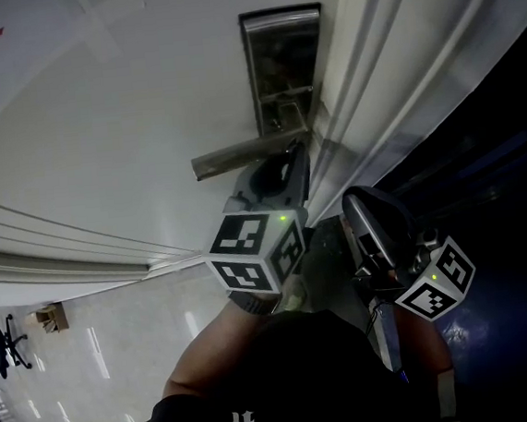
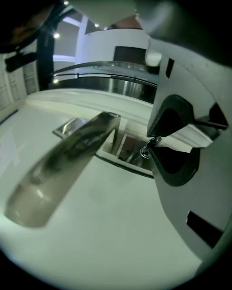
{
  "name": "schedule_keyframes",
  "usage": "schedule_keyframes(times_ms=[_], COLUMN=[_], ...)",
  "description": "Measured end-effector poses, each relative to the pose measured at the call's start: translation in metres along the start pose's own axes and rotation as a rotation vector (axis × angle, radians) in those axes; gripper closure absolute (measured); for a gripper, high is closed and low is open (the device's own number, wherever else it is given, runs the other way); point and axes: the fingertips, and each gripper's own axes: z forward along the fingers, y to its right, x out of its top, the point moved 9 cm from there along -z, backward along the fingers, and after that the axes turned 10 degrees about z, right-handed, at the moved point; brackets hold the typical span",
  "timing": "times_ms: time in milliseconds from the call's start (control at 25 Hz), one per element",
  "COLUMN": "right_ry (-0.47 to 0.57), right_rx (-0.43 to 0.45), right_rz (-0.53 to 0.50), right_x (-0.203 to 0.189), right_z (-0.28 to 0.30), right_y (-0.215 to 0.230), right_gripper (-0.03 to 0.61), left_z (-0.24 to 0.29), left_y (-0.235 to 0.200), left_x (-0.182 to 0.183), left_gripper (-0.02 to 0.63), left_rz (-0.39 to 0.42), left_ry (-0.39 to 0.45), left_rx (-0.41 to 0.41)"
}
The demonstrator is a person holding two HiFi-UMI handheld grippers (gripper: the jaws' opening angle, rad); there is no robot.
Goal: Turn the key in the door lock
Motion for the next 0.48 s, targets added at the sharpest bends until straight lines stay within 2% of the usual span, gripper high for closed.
schedule_keyframes(times_ms=[240,480], right_ry=[0.001,0.001], right_rx=[0.01,0.019], right_rz=[0.003,0.003], right_x=[0.001,0.001], right_z=[-0.003,-0.003], right_y=[0.001,0.002], right_gripper=[0.562,0.563], left_z=[0.001,0.003], left_y=[0.012,0.027], left_x=[0.005,0.004], left_gripper=[0.545,0.548], left_rz=[0.318,0.73], left_ry=[-0.071,-0.147], left_rx=[0.089,0.205])
